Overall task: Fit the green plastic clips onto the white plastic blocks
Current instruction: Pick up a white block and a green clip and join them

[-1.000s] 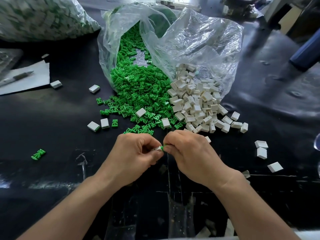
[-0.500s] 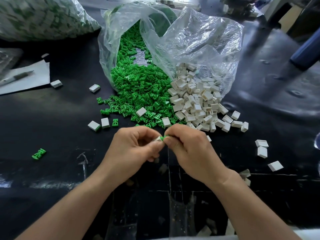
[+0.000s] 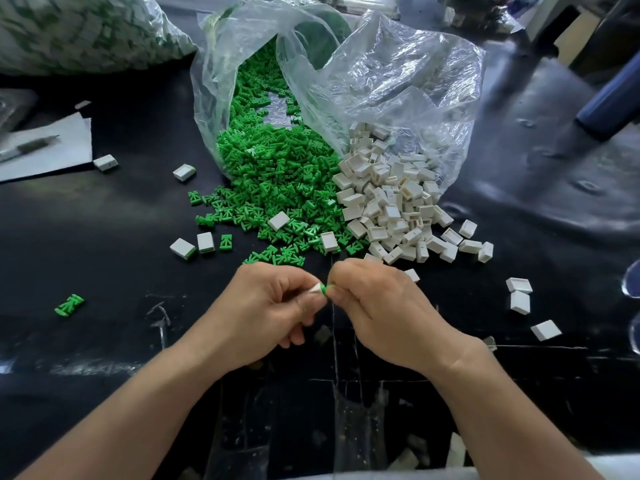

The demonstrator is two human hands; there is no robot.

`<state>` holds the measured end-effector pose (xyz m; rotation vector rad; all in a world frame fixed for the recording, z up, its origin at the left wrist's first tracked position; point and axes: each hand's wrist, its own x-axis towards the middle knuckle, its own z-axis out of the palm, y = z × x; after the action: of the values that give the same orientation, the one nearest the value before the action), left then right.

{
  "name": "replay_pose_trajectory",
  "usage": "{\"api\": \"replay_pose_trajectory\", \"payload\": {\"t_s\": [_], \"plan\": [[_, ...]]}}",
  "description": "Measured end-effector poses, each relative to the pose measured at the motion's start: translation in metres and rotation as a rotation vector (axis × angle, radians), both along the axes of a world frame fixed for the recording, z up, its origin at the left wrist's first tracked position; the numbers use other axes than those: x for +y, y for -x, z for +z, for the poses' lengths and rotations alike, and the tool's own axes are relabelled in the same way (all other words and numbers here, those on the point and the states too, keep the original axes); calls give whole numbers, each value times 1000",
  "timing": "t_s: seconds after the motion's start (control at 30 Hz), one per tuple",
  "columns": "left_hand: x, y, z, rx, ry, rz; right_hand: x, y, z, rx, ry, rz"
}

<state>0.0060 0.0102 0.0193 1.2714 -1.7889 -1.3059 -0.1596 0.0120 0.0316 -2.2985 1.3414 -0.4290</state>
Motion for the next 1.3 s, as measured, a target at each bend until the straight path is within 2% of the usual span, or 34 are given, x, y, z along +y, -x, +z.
{"api": "replay_pose_trajectory", "payload": {"t_s": [0.07,0.23,0.4,0.47,0.53,0.67,0.73,0.87,1.17,1.3], "plan": [[1,-1,-2,-71,27,-21,1,0,1,91,27,45],[5,1,-4,-111,69,-25,3,-2,1,182,54,82],[1,0,0,125,-23,15,0,0,0,-96,38,-30],[0,1,-2,116,-29,-7,-1,2,-3,-122,7,-32],[-1,3,-1,138,-43,-13,-3,6,-3,-227,-128,-62],[-6,7,2,336,-21,65,-3,10,3,-665,-431,-250],[-7,7,1,374,-2,128,-3,8,2,-779,-539,-278],[-7,8,1,404,20,167,-5,4,1,-835,-665,-332],[-3,11,6,530,-67,39,-2,-9,0,-1080,-1081,-148],[-3,9,4,509,-95,19,0,-11,1,-1124,-1140,-174]]}}
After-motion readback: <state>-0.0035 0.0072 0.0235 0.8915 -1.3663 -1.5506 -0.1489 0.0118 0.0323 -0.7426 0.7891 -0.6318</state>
